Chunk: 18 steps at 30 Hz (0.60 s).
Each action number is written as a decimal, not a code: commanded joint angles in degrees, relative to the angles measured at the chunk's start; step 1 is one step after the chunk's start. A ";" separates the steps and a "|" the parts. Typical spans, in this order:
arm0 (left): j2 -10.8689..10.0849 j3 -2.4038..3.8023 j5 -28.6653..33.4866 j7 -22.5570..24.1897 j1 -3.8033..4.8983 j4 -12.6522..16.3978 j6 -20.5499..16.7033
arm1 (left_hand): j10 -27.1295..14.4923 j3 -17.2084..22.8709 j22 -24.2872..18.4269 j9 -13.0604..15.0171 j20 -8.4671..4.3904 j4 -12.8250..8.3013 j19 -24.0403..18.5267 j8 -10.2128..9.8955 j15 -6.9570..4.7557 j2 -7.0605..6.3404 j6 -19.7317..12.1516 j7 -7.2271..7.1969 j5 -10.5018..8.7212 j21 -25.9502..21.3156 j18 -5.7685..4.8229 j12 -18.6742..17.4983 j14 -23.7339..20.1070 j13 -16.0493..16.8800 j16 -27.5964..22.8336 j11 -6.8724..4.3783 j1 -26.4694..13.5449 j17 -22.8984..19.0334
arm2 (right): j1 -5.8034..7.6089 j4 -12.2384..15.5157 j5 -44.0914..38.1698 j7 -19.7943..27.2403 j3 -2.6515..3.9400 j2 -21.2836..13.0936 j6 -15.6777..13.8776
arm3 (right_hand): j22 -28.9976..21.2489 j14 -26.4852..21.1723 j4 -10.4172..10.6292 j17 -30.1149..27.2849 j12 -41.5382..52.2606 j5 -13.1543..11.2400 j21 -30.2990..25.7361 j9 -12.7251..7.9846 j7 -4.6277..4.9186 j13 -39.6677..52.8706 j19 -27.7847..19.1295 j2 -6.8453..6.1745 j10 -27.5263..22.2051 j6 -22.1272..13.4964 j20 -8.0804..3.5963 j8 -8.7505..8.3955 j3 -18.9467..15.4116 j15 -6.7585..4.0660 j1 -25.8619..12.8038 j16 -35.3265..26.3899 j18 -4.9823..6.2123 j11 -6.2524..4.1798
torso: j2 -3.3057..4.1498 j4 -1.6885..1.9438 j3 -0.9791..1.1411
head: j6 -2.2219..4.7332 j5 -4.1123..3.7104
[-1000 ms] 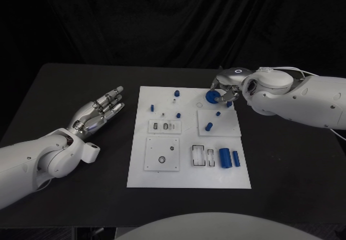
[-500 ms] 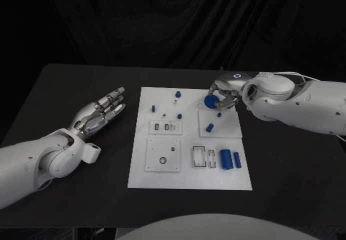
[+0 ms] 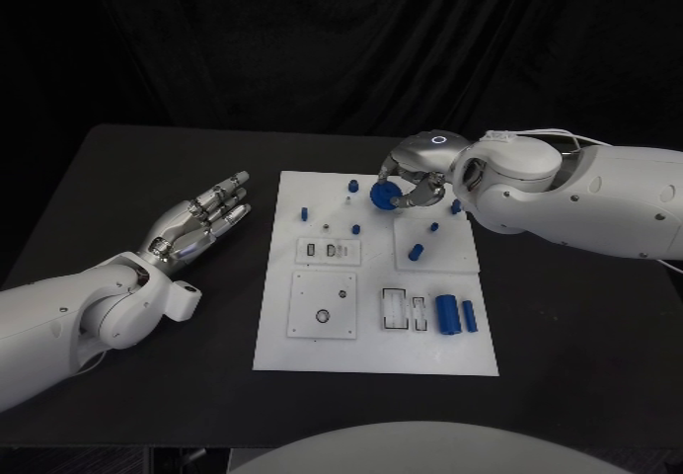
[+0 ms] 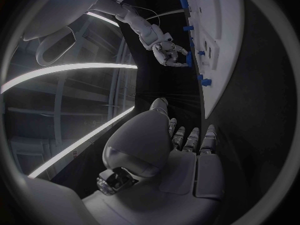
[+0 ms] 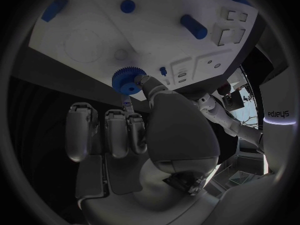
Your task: Assemble the parts on the task board
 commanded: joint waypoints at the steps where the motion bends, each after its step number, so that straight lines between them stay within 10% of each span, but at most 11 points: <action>1: 0.21 0.04 -0.03 5.02 0.04 0.01 0.89 | 0.06 0.30 0.09 0.06 0.36 -0.08 -0.07 0.20 0.39 -0.10 0.00 0.43 0.24 0.33 0.54 -0.21 -0.13 0.00 -0.21 0.51 0.55 -0.09 | 0.09 -0.77 -0.46 0.91 0.02 1.17 -0.70 | 7.14 4.28 0.11 8.58 0.15 -0.24 0.05 13.82 -1.88 15.07 0.48 0.33 5.97 1.37 -0.09 5.66 0.39 -0.16 -0.42 -0.05 0.24 0.03 | -0.02 0.13 0.00 | -0.09 -0.08; 18: 0.86 0.04 -0.03 4.84 0.04 -0.29 1.18 | 0.05 0.45 0.10 0.05 0.45 -0.19 -0.02 0.19 0.51 -0.12 -0.06 0.42 0.27 0.37 0.53 -0.21 -0.13 -0.01 -0.21 0.64 0.70 -0.09 | -0.96 -7.81 -0.46 2.74 0.04 9.92 0.60 | 7.04 4.24 -0.03 8.41 0.15 -0.77 -0.20 13.85 -1.45 15.07 0.40 0.37 5.97 0.03 0.13 4.82 1.09 0.11 -0.44 -0.26 0.29 0.35 | 0.09 0.02 0.11 | -0.44 -0.02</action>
